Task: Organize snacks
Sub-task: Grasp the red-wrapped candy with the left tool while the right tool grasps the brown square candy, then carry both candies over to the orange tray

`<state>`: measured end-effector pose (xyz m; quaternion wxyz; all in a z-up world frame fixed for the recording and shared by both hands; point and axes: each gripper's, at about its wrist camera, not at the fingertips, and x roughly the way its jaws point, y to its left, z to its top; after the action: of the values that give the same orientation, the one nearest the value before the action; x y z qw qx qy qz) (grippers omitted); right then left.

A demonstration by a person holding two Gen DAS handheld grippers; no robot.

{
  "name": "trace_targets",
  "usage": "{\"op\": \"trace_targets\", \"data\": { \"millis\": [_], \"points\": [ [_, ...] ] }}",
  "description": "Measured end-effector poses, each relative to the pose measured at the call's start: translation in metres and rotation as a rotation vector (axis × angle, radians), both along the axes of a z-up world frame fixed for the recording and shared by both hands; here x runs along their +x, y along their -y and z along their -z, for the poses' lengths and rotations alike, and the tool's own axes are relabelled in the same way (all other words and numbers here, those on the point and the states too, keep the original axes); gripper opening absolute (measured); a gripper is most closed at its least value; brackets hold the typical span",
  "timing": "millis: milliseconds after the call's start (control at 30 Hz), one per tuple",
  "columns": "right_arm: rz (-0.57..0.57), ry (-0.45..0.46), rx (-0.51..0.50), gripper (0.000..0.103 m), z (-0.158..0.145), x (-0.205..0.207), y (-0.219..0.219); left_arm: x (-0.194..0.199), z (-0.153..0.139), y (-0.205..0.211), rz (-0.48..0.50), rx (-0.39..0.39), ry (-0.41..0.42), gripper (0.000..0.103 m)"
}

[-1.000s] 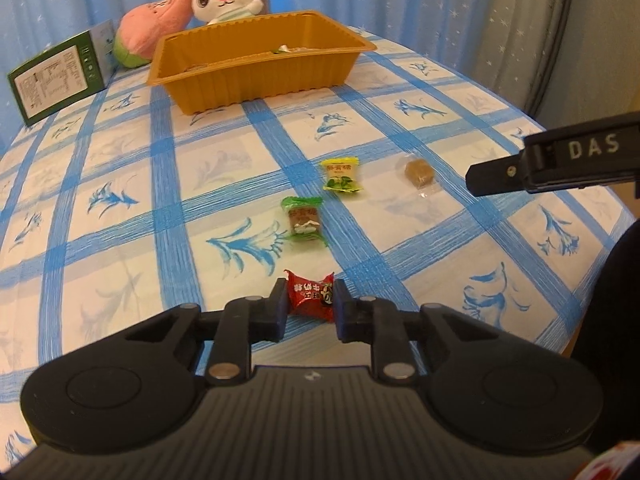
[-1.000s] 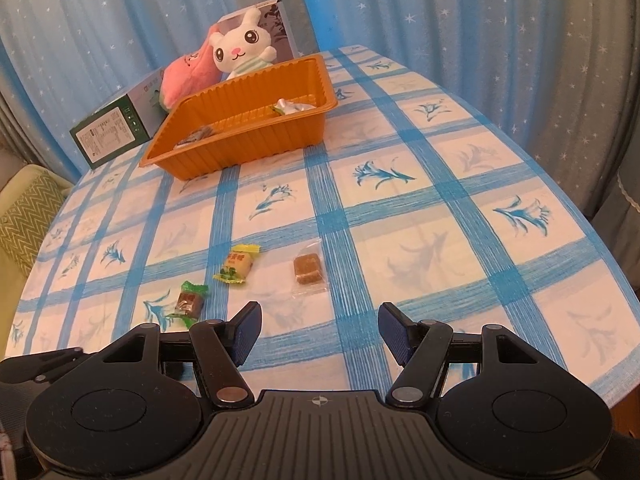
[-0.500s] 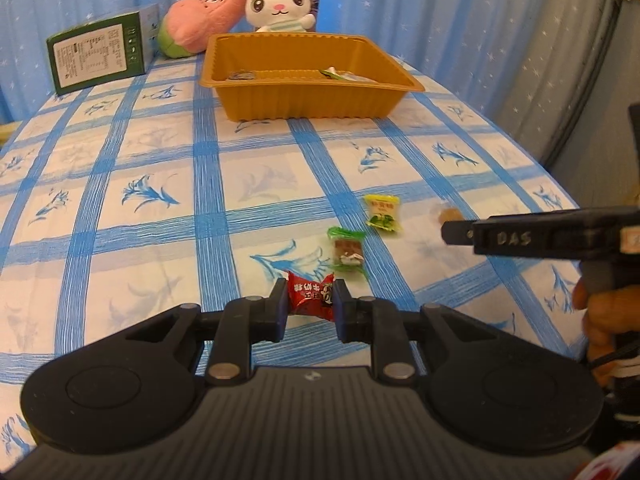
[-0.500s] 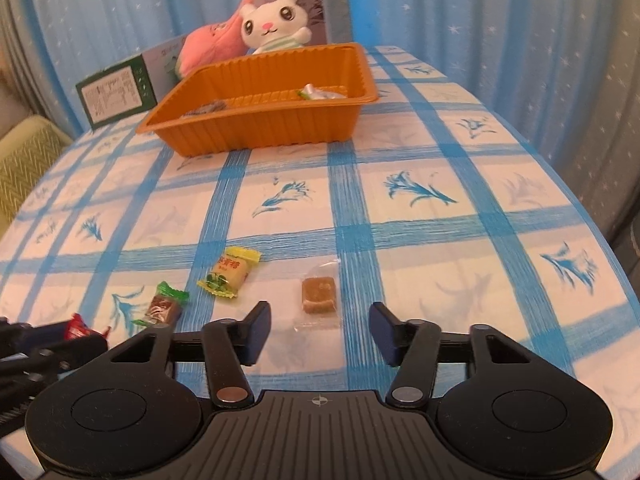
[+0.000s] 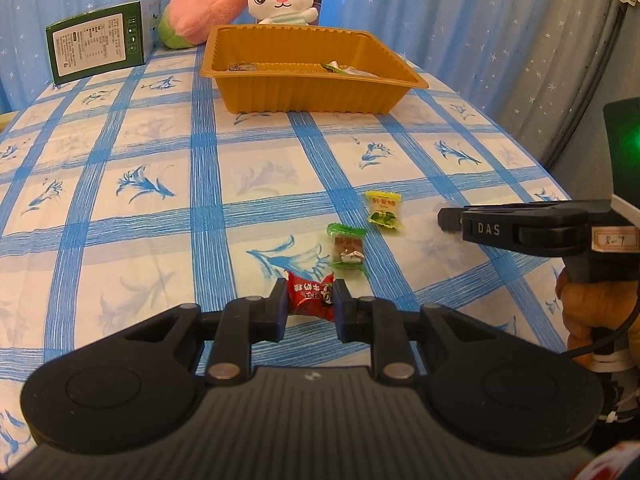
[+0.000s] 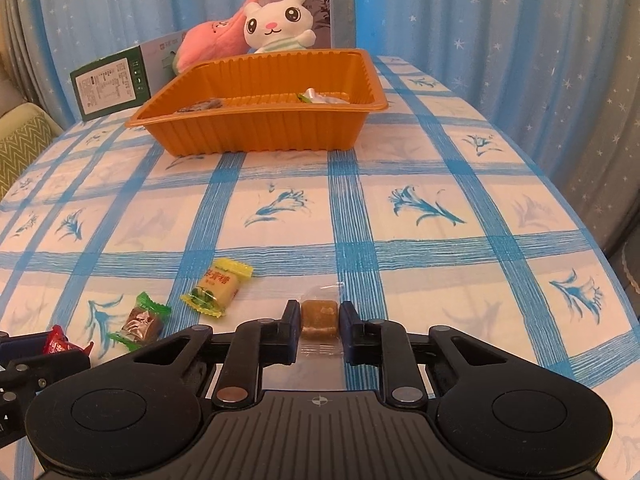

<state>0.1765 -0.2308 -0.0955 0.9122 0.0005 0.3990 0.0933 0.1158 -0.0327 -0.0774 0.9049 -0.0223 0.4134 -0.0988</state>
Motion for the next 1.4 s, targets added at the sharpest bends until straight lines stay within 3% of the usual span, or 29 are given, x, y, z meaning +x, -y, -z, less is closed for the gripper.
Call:
{"op": "trace_targets", "data": {
  "millis": [633, 1400],
  "points": [
    [-0.006, 0.052, 0.087, 0.021, -0.058, -0.052, -0.004, -0.021, -0.037, 0.001, -0.022, -0.001, 0.067, 0.02],
    [-0.028, 0.076, 0.09, 0.021, -0.08, -0.078, -0.007, -0.038, -0.062, 0.0, -0.037, -0.019, 0.103, 0.02]
  ]
}}
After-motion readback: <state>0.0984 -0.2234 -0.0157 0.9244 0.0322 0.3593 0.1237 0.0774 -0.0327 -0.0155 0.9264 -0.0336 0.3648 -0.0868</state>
